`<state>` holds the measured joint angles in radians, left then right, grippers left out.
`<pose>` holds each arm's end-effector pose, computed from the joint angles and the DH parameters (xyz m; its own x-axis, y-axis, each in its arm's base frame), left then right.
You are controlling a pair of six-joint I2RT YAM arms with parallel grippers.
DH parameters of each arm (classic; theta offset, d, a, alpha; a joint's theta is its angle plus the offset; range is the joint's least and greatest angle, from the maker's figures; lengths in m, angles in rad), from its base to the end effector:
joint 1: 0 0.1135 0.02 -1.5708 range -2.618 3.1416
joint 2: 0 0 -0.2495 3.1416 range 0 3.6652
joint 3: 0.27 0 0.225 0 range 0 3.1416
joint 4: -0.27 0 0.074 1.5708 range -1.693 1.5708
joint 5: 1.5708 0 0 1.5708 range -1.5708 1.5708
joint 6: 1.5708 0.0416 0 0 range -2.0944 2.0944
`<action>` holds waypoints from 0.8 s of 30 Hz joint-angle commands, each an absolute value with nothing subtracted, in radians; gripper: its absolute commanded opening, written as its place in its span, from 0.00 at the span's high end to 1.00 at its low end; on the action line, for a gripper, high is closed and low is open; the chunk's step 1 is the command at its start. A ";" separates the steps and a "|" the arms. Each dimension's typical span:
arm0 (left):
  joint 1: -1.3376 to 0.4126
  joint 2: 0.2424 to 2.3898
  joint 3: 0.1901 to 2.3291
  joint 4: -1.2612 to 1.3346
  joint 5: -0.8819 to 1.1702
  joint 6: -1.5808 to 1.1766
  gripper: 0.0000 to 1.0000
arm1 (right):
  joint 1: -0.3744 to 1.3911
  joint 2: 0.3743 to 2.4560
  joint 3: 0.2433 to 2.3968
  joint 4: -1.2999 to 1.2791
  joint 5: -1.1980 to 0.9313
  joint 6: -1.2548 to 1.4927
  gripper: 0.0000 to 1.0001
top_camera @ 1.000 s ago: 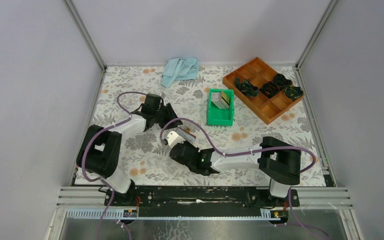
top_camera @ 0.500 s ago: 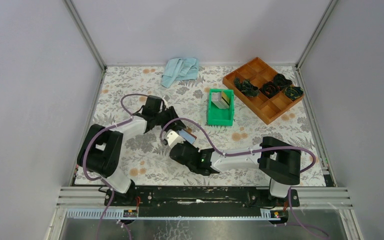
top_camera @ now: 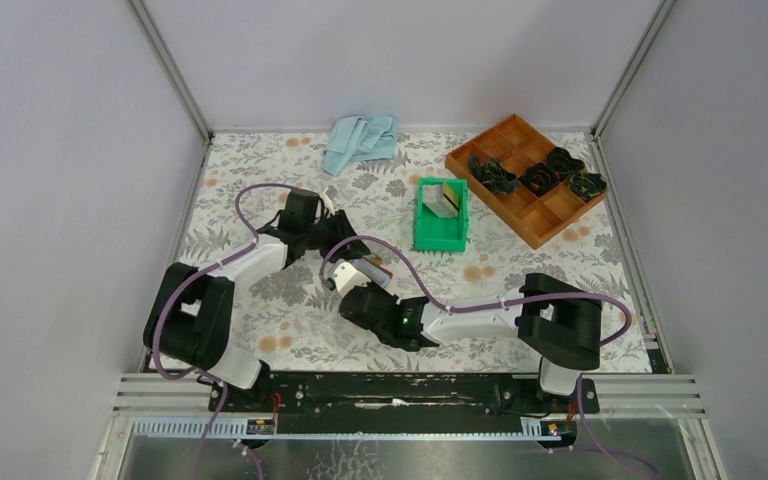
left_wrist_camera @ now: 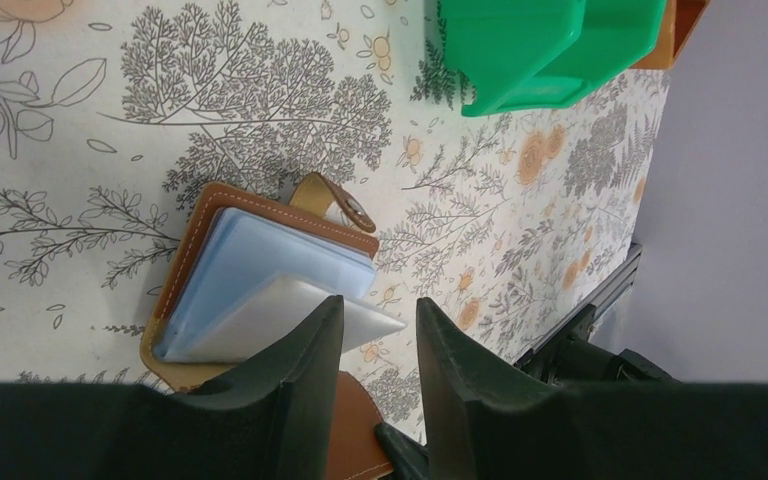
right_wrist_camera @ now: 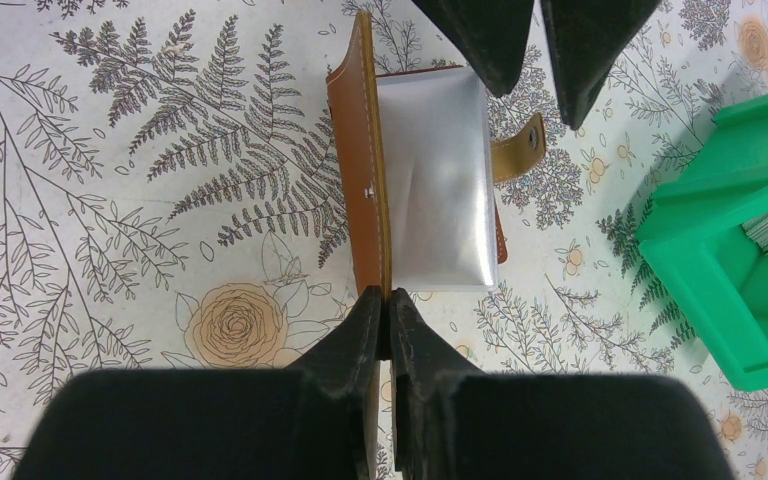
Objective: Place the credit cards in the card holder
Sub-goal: Open the card holder at the center of the board.
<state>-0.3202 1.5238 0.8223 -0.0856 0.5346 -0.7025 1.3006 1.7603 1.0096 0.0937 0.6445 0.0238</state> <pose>0.2687 -0.1114 0.1909 -0.9087 -0.2844 -0.3056 0.0329 0.6810 -0.7315 0.1179 0.3320 0.1890 -0.1783 -0.5724 -0.8003 -0.6393 0.6857 -0.3480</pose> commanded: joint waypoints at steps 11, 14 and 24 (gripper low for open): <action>-0.345 1.547 0.904 -0.158 0.443 -0.662 0.61 | 1.304 1.755 1.011 0.097 0.647 0.033 0.97; -0.369 1.593 0.989 -0.225 0.400 -0.627 0.61 | 1.304 1.755 1.010 0.097 0.648 0.032 0.97; -0.474 1.730 1.188 -0.466 0.215 -0.491 0.59 | 1.304 1.744 1.002 0.105 0.647 0.027 0.97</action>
